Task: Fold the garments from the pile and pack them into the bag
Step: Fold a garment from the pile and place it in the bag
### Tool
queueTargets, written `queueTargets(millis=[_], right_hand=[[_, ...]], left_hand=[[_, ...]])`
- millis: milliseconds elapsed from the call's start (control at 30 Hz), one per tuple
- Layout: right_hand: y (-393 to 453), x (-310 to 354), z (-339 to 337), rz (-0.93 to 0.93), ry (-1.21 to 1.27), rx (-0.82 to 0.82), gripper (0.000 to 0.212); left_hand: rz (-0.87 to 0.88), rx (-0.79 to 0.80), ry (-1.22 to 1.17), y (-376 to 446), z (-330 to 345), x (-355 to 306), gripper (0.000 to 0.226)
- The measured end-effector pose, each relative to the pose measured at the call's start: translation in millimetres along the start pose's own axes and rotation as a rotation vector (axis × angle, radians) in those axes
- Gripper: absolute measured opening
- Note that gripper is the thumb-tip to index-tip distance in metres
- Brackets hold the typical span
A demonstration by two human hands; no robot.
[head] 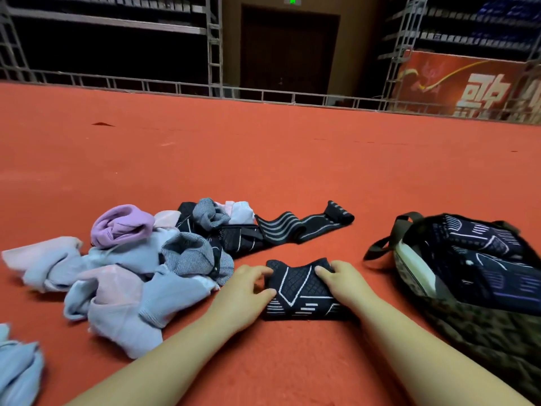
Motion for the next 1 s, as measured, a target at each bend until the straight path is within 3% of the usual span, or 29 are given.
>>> queueTargets(millis=[100,200,300,400,467,567,767,867,1000], right_hand=[[9.7,-0.6,7.9,0.033,-0.119,-0.013,0.032],[7.5,-4.8,3.5,0.009,-0.116,-0.130,0.038],[-14.2,-10.5,-11.2,-0.426,-0.037,-0.232,0.034],[-33.0,-26.8,-9.8,-0.719,-0.225,-0.076,0.039],[-35.8,-36.3,-4.5,-0.736,-0.281,-0.039,0.041],[-34.7,-44.8,-3.1,-0.736,-0.263,-0.125,0.037],[-38.1,-39.5,-4.0,-0.775,-0.154,-0.207,0.012],[-47.7,-29.2,-5.2,-0.619,0.084,-0.152,0.017],[-47.5,-34.2,-3.3,-0.414,0.257,-0.113,0.017]], left_hand=[[0.204,0.098,0.099,-4.3,-1.7,3.6,0.067],[0.278,0.244,0.317,-8.2,0.5,9.1,0.080],[0.263,0.251,0.329,-6.8,1.1,10.7,0.083],[0.250,0.258,0.316,-1.9,-0.2,11.4,0.083],[0.250,0.263,0.306,-0.2,-0.4,14.9,0.082],[0.262,0.253,0.284,0.5,4.3,17.3,0.079],[0.271,0.155,0.194,-2.1,1.1,8.5,0.052],[0.276,0.054,0.191,-4.0,-1.4,5.9,0.063],[0.241,0.007,0.225,-4.8,2.2,3.1,0.057]])
Point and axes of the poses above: each hand's wrist, its own y-axis towards the middle knuckle, its own z-axis out of the palm, x = y × z, the point moved 2 cm from there along y, towards the middle knuckle, and after that the axes turned 5 degrees about -x, right-handed, at the moved point
